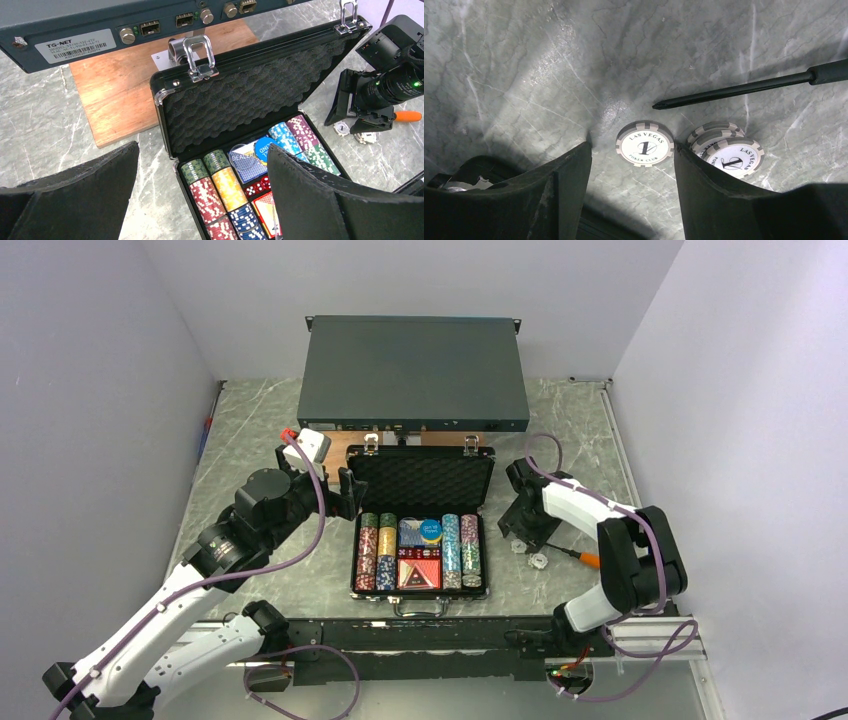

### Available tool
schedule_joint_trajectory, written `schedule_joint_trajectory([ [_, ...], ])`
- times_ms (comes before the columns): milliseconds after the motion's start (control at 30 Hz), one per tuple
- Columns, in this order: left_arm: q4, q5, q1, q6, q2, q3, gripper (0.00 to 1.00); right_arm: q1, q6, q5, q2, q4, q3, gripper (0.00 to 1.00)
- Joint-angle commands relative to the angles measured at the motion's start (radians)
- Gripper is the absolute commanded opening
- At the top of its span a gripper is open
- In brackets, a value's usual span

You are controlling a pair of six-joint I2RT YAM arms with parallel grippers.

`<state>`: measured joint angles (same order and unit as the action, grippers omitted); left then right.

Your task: Pack up texas hold em set

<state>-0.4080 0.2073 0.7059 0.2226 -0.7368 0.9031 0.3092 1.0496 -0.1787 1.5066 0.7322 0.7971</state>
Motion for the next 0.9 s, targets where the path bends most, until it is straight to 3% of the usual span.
schedule_joint_trajectory([
  [0, 0.029, -0.003, -0.003, -0.004, -0.001, 0.011, 0.99, -0.002, -0.012, 0.0, 0.034, -0.063, -0.009, 0.62],
  [267, 0.03, -0.005, -0.004, -0.003, -0.004, 0.011, 0.99, -0.003, 0.0, -0.039, 0.032, -0.046, -0.012, 0.52],
  [500, 0.031, -0.006, -0.004, -0.004, -0.003, 0.011, 0.99, -0.002, -0.006, -0.042, 0.026, -0.056, -0.016, 0.49],
  [867, 0.028, -0.011, -0.004, -0.004, -0.008, 0.013, 0.99, 0.001, -0.011, -0.044, 0.0, -0.033, 0.008, 0.33],
])
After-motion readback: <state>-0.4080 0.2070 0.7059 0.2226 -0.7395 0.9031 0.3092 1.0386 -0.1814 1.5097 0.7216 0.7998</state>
